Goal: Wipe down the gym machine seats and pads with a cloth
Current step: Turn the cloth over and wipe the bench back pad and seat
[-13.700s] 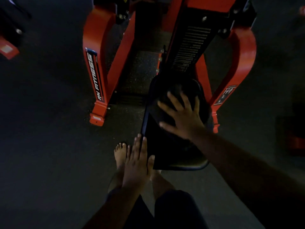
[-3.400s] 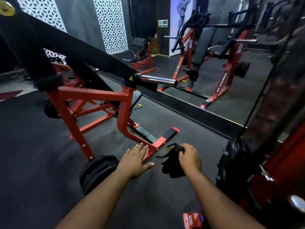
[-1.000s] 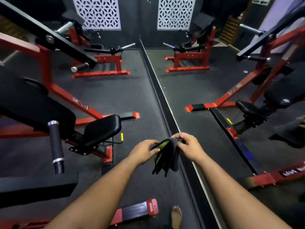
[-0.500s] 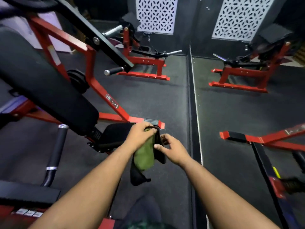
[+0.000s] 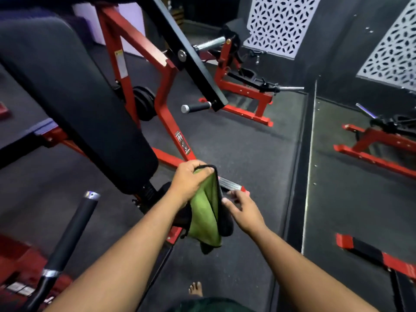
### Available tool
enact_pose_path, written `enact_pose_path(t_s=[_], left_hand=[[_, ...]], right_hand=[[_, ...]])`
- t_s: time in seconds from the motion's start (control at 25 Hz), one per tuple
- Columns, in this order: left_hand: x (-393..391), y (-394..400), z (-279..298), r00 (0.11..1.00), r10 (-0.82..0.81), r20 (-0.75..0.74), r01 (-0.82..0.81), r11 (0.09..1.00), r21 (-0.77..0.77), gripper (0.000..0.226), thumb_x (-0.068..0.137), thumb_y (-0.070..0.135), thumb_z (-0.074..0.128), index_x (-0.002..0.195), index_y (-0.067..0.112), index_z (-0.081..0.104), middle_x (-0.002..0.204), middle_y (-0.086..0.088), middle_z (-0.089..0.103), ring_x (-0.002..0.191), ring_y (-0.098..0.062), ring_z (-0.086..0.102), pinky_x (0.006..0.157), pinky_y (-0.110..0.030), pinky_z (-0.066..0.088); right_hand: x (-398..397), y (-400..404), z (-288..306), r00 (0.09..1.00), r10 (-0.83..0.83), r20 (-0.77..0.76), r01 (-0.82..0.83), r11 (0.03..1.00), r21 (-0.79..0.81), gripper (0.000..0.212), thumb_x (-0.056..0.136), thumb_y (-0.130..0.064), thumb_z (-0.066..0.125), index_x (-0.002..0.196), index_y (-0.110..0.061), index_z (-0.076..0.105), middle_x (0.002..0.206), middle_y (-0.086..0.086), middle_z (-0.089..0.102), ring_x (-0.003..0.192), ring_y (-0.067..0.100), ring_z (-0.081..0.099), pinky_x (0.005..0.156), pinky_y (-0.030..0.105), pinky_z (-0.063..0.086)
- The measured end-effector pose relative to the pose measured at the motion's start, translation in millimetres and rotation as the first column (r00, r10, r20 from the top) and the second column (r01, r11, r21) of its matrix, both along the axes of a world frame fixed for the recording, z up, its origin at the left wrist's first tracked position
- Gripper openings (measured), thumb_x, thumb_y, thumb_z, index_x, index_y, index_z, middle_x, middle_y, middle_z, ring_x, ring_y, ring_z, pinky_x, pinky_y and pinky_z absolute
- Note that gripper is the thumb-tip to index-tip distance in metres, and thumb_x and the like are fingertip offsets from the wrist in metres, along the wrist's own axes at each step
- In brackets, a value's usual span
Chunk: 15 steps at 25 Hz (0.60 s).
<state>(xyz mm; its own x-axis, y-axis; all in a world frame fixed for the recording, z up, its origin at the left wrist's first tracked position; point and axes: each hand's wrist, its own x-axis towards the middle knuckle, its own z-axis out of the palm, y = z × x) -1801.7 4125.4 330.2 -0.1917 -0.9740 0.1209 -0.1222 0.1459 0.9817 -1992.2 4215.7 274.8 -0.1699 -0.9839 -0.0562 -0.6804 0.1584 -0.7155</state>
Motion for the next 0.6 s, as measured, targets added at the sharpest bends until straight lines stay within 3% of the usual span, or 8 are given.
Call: enact_pose_path(t_s=[0.08,0.12,0.2,0.28,0.36,0.48,0.56,0.6], left_hand=[[0.6,-24.2,-0.3,0.987,-0.124,0.105,0.123,0.992,0.013,0.005,0.082,0.014,0.079,0.081,0.012,0.075,0.075,0.002,0.070,0.065,0.004,0.057,0.067,-0.016,0.045],[-0.3,-37.2,1.6,0.977,-0.156,0.143,0.156,0.988,0.008,0.004,0.083,0.010,0.079,0.081,0.012,0.075,0.075,0.002,0.070,0.064,0.006,0.056,0.066,-0.015,0.045],[1.0,-61.0,6.9,0.979,-0.115,0.167,0.123,0.991,-0.044,0.003,0.082,0.012,0.078,0.081,0.013,0.075,0.075,0.003,0.070,0.066,0.006,0.057,0.067,-0.014,0.045],[8.6,-81.7,10.9,0.990,-0.043,0.137,0.052,0.996,-0.069,0.001,0.083,0.010,0.077,0.083,0.009,0.077,0.076,0.003,0.072,0.068,0.006,0.060,0.068,-0.014,0.046],[20.0,-95.6,13.8,0.996,0.038,0.085,-0.033,0.998,-0.051,0.002,0.084,0.007,0.078,0.086,0.007,0.078,0.079,-0.001,0.075,0.069,0.002,0.062,0.070,-0.018,0.049],[46.7,-118.6,14.7,0.936,0.337,-0.100,-0.340,0.940,-0.008,0.002,0.083,0.014,0.078,0.084,0.014,0.079,0.081,-0.002,0.076,0.074,-0.008,0.066,0.075,-0.030,0.053],[67.9,-134.6,9.8,0.822,0.538,-0.187,-0.535,0.842,0.071,0.004,0.082,0.023,0.078,0.079,0.022,0.077,0.079,0.001,0.075,0.075,-0.012,0.067,0.075,-0.035,0.055],[76.0,-140.2,4.0,0.783,0.600,-0.164,-0.591,0.800,0.102,0.007,0.083,0.026,0.078,0.078,0.024,0.076,0.078,0.001,0.075,0.074,-0.012,0.067,0.074,-0.036,0.056]], right_hand=[[16.7,-40.9,18.6,0.998,0.062,0.018,-0.060,0.992,-0.110,0.037,0.087,-0.048,0.069,0.113,-0.023,0.064,0.103,-0.012,0.063,0.096,0.006,0.057,0.085,0.005,0.037],[22.3,-62.1,27.9,0.997,0.074,-0.017,-0.075,0.987,-0.144,0.031,0.088,-0.037,0.072,0.112,-0.019,0.065,0.098,-0.011,0.063,0.093,0.010,0.058,0.076,0.004,0.033],[25.4,-97.7,41.7,0.986,0.073,-0.149,-0.094,0.986,-0.141,0.015,0.086,-0.020,0.069,0.100,-0.017,0.063,0.093,-0.001,0.066,0.091,0.024,0.060,0.065,0.020,0.031],[19.0,-127.4,42.7,0.934,0.080,-0.348,-0.115,0.990,-0.080,0.014,0.084,-0.021,0.065,0.089,-0.021,0.051,0.095,0.004,0.065,0.093,0.029,0.059,0.065,0.032,0.028],[7.2,-147.8,29.3,0.862,0.110,-0.495,-0.122,0.992,0.008,0.016,0.083,-0.025,0.062,0.090,-0.022,0.048,0.097,0.003,0.064,0.095,0.030,0.059,0.063,0.035,0.035],[-15.8,-178.9,1.2,0.877,0.128,-0.463,-0.056,0.985,0.166,0.013,0.083,-0.025,0.059,0.093,-0.027,0.051,0.098,0.006,0.067,0.093,0.033,0.062,0.063,0.035,0.040],[-28.7,-198.4,-9.6,0.938,0.137,-0.318,-0.063,0.970,0.234,0.011,0.087,-0.023,0.057,0.087,-0.032,0.052,0.092,0.005,0.067,0.090,0.032,0.064,0.067,0.035,0.043],[-29.6,-209.1,-12.5,0.960,0.186,-0.210,-0.135,0.962,0.237,0.020,0.091,-0.020,0.058,0.082,-0.036,0.051,0.086,0.000,0.065,0.086,0.025,0.064,0.069,0.032,0.043]])
